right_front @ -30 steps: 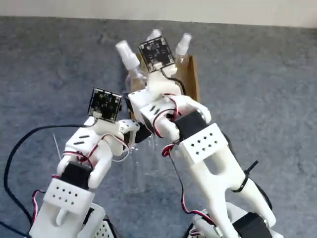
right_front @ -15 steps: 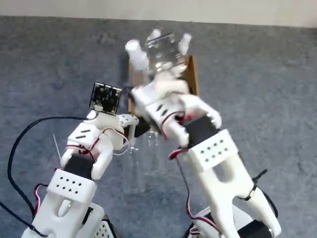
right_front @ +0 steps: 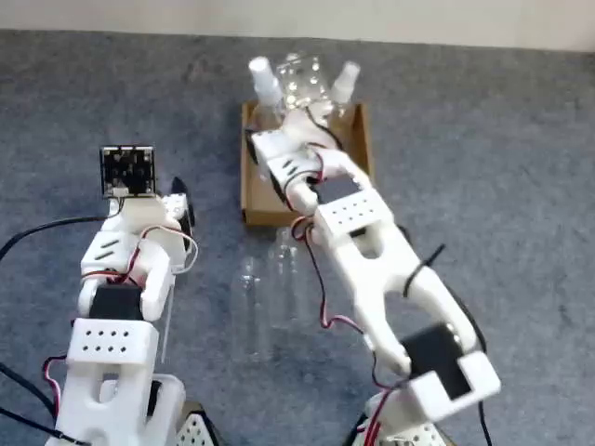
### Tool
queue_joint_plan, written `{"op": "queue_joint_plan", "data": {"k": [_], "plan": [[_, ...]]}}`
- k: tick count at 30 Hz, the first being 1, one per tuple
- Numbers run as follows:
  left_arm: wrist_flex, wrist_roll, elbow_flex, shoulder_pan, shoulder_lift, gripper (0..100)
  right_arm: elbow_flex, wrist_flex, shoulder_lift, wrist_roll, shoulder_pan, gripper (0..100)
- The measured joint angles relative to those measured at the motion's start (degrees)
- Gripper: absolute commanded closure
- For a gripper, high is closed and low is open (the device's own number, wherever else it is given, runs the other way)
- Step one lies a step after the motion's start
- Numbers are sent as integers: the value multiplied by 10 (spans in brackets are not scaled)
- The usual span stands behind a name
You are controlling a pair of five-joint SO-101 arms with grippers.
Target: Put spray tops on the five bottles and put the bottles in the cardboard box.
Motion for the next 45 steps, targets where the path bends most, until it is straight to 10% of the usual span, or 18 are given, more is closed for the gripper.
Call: {"op": "queue_joint_plan", "data": {"k": [19,45], "plan": [[0,4,0,0,0,995,0,-231,172,0,1,995],[0,4,0,0,0,995,-22,-254,225,0,17,906]]}}
